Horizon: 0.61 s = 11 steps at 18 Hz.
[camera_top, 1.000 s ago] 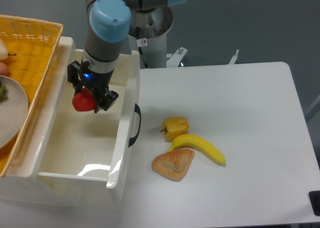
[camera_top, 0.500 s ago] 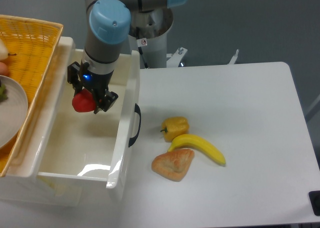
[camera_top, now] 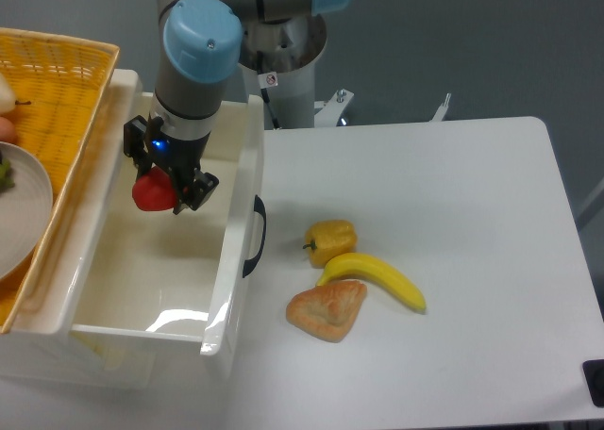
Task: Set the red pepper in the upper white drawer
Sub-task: 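Hold the red pepper above the drawer interior, adjusting slightly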
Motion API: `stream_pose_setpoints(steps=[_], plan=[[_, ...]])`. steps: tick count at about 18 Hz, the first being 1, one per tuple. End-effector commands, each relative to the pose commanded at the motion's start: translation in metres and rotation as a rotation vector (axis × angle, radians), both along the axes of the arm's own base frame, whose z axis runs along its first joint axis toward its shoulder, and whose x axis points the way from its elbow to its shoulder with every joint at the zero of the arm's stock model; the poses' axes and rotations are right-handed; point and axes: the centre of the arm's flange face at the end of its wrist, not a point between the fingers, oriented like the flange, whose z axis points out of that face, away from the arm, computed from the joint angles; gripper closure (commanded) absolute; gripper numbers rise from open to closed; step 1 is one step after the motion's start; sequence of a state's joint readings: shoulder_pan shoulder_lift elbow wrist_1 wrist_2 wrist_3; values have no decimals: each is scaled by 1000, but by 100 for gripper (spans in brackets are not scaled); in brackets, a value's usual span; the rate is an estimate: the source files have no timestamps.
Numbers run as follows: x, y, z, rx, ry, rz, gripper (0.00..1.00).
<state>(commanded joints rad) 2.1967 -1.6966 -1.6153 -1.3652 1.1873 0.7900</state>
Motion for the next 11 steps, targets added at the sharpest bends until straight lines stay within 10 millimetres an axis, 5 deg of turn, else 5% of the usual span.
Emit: stream_pose_setpoints(steps=[5, 11], plan=[[4, 3, -1, 2, 1, -11, 32], [4, 3, -1, 1, 1, -9, 31]])
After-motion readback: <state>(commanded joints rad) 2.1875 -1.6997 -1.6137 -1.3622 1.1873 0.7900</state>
